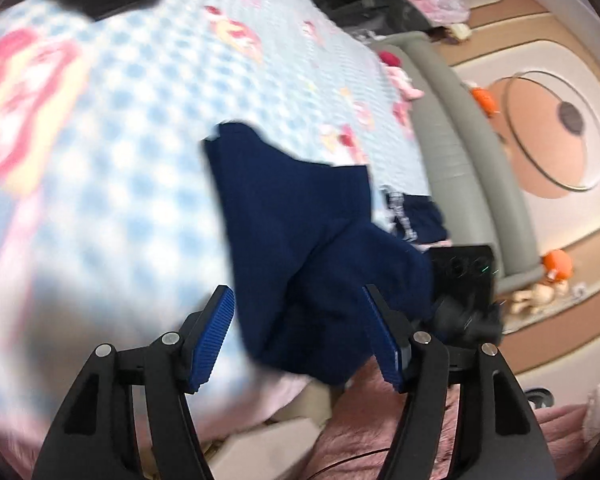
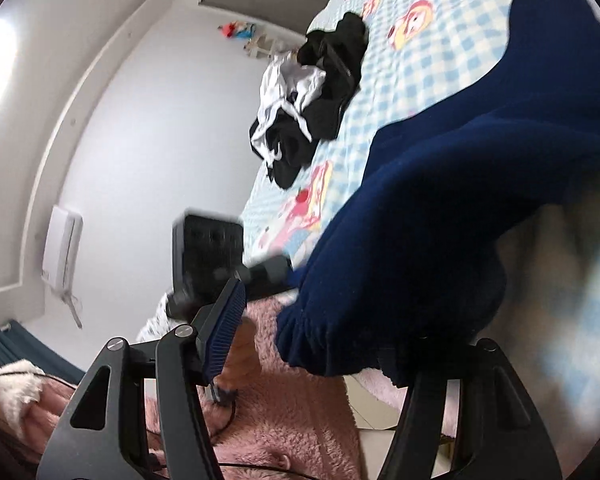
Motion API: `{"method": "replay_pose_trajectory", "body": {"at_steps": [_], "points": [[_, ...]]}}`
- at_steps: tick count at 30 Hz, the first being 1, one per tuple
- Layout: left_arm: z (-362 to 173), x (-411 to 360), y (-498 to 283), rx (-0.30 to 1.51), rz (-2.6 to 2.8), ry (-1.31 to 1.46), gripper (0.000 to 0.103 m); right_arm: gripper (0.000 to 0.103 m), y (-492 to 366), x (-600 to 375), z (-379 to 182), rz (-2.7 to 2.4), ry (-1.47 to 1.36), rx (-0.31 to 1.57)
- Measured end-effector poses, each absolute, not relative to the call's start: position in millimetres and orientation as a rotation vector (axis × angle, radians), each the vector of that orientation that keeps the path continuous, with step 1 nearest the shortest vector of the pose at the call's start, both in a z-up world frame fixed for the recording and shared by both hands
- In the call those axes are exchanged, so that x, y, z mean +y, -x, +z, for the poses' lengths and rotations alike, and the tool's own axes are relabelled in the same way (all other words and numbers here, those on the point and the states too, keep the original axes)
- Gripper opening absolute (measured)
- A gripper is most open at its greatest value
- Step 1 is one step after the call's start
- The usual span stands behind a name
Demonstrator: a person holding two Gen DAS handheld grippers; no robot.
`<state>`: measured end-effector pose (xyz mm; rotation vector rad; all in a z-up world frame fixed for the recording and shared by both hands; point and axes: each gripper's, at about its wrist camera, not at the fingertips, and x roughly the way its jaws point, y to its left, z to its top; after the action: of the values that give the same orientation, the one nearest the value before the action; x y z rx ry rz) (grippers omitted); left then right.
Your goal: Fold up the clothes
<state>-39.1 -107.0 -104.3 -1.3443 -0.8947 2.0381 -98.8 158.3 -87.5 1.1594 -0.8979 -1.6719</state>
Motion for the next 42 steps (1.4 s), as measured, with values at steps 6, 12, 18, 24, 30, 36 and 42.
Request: {"method": "replay_pose_trajectory", "body": {"at_steps": [6,12,18,24,30,36,42], "points": [[-93,-63,22,-0.592,2.163,1.375,0.045,0.068,72,188,-73,-1.891,-1.277,-0.750],[-68,-11,35,-0.338,2.175,1.271,0.040,0.068,41,216,-60,-2.155,-1.431,-0.486],[-56,16,55,-0.195,2.181,1.314,0.036,0.065,49,192,-59,-2.434,-1.465,0.067],[-15,-11,40,-0.213,2.360,1.216,0.038,0.047,39,190,-61,-2.354,-1.427,0.202],[-78,-3,59,-0.389,2.197,1.401,0.037,0.062,34,201,-73,-2.126,-1.402,-0.127],[-105,-33,24,-0.765,2.085,1.456,0.038,0.057,39,213,-90,-2.015,-1.410,-0.329],[-116,-41,12,-0.917,1.985,1.461,0.041,0.022,52,216,-97,-1.895,-1.412,-0.504]]}}
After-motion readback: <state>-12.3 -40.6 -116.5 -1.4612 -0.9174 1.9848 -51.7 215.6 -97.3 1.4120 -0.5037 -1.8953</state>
